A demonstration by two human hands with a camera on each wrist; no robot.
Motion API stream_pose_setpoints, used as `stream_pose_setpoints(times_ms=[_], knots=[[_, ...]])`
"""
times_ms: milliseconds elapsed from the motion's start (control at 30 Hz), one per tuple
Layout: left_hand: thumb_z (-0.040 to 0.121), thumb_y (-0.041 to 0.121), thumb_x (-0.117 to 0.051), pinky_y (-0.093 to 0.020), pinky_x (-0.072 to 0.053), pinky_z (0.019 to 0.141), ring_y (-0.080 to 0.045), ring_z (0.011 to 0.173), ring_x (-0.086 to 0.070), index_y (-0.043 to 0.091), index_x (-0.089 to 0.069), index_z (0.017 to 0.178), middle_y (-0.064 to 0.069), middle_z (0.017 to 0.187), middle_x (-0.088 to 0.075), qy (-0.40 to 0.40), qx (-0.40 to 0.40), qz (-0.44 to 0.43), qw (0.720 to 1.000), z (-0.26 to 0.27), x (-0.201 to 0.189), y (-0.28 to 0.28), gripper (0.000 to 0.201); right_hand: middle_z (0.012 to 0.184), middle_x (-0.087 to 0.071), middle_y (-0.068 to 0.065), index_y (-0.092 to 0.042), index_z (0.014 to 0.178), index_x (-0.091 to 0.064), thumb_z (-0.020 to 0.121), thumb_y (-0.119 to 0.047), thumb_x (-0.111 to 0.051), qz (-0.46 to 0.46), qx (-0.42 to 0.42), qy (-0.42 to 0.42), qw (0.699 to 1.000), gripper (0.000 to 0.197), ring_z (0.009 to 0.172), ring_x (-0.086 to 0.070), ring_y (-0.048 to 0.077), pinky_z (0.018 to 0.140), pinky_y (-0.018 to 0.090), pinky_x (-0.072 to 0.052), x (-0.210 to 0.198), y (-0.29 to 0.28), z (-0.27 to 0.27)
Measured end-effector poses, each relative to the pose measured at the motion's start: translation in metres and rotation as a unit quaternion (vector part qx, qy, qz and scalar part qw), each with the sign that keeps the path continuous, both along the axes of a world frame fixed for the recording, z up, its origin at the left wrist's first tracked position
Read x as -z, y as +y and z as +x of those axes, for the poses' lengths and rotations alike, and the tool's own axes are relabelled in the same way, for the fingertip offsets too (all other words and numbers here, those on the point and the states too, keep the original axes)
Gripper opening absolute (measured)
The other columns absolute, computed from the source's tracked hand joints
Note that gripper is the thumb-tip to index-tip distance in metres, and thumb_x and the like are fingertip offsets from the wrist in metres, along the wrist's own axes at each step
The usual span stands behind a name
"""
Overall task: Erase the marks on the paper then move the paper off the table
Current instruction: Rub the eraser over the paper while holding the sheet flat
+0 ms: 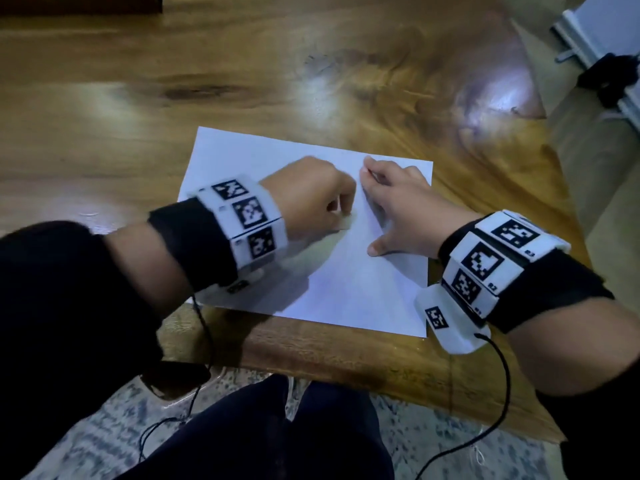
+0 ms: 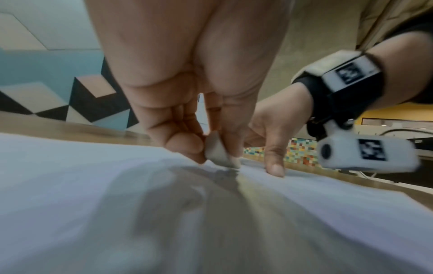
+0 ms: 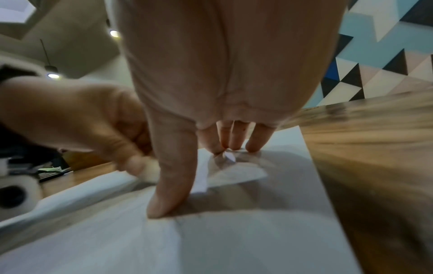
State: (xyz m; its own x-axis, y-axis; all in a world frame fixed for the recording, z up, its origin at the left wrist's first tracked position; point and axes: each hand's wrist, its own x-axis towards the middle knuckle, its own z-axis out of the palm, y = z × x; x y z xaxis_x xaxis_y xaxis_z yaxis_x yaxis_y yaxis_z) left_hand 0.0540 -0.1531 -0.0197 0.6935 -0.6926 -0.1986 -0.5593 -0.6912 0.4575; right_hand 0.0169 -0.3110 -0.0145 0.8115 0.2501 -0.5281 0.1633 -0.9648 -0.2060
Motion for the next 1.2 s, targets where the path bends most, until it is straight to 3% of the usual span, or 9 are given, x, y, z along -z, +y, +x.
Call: stream_pose_setpoints(times_ms=[67,200,300,500,633,733,867,1000,1200], knots=[[0.080,0.020,-0.059,-0.022,-0.027,0.065,-0.018,0.074,-0.044,0.011,-0.063,0.090,-0.001,0.079,-0.051,-0.006,0.008,0.006,1.000,-0.004,0.003,-0.012,0.014,0.158,0.004,-0.003,-0.012,0.152,-0.003,0.072,-0.034,-0.079,0.000,0.001,-0.003,1.000,0.113,0.138,-0.012,0.026,0.112,0.030,-0.018,0.001,0.000,0.001],[0.079,0.026,-0.049,-0.028,-0.038,0.061,-0.030,0.067,-0.055,0.010,-0.056,0.063,-0.010,0.072,-0.058,0.049,0.117,-0.026,0.992,-0.043,0.008,0.014,0.025,0.157,0.004,-0.003,-0.013,0.152,-0.003,0.071,-0.034,-0.080,0.002,0.005,-0.004,1.000,0.113,0.136,-0.014,0.025,0.114,0.033,-0.022,0.003,0.000,0.002],[0.080,0.027,-0.054,-0.025,-0.040,0.066,-0.024,0.075,-0.058,0.010,-0.065,0.073,-0.007,0.081,-0.061,0.107,0.165,0.018,0.980,-0.046,0.008,0.021,0.022,0.157,0.004,-0.003,-0.012,0.151,-0.004,0.072,-0.034,-0.079,-0.007,-0.002,-0.005,1.000,0.112,0.136,-0.014,0.026,0.113,0.037,-0.024,0.004,0.000,0.001],[0.079,0.026,-0.062,-0.025,-0.033,0.067,-0.024,0.077,-0.052,0.010,-0.063,0.079,-0.002,0.078,-0.050,0.034,0.094,0.022,0.995,-0.019,0.006,0.001,0.015,0.157,0.005,-0.001,-0.012,0.151,-0.003,0.073,-0.036,-0.078,-0.014,-0.009,-0.004,1.000,0.112,0.136,-0.015,0.027,0.112,0.037,-0.025,0.004,0.000,0.002],[0.076,0.029,-0.068,-0.017,-0.028,0.054,-0.015,0.067,-0.045,0.013,-0.061,0.073,0.002,0.072,-0.050,0.092,0.071,0.001,0.993,-0.038,0.008,0.027,0.017,0.157,0.006,-0.003,-0.013,0.151,-0.001,0.074,-0.037,-0.077,-0.006,-0.008,-0.001,1.000,0.111,0.137,-0.013,0.025,0.113,0.038,-0.025,0.003,-0.001,0.001],[0.074,0.030,-0.069,-0.009,-0.030,0.057,-0.013,0.068,-0.047,0.016,-0.065,0.082,0.004,0.075,-0.053,0.104,0.046,0.004,0.993,-0.034,0.004,0.036,0.017,0.157,0.014,-0.003,-0.014,0.151,0.003,0.072,-0.042,-0.077,-0.021,-0.026,0.006,0.999,0.116,0.139,-0.009,0.027,0.113,0.038,-0.023,0.002,0.000,-0.001],[0.075,0.031,-0.067,-0.022,-0.031,0.064,-0.014,0.074,-0.049,0.019,-0.067,0.093,0.001,0.079,-0.056,0.044,0.037,0.011,0.998,-0.013,-0.002,0.019,0.022,0.153,0.029,-0.003,-0.019,0.149,0.016,0.061,-0.054,-0.080,-0.053,-0.049,0.022,0.997,0.134,0.141,0.001,0.024,0.113,0.039,-0.018,0.004,0.003,-0.010],[0.079,0.016,-0.062,-0.021,-0.027,0.066,-0.019,0.076,-0.047,0.011,-0.065,0.092,-0.001,0.080,-0.049,-0.017,0.036,0.002,0.999,-0.003,-0.001,-0.010,0.015,0.153,0.030,-0.001,-0.019,0.149,0.016,0.058,-0.056,-0.080,-0.058,-0.053,0.019,0.997,0.137,0.141,0.001,0.024,0.112,0.040,-0.017,0.004,0.005,-0.011],[0.081,0.035,-0.044,-0.031,-0.044,0.064,-0.028,0.071,-0.057,0.009,-0.060,0.068,-0.009,0.076,-0.058,0.092,0.156,-0.011,0.983,-0.051,0.010,0.032,0.033,0.153,0.029,0.001,-0.016,0.148,0.017,0.056,-0.058,-0.080,-0.062,-0.053,0.012,0.997,0.141,0.141,0.001,0.025,0.113,0.040,-0.018,0.007,0.004,-0.011]])
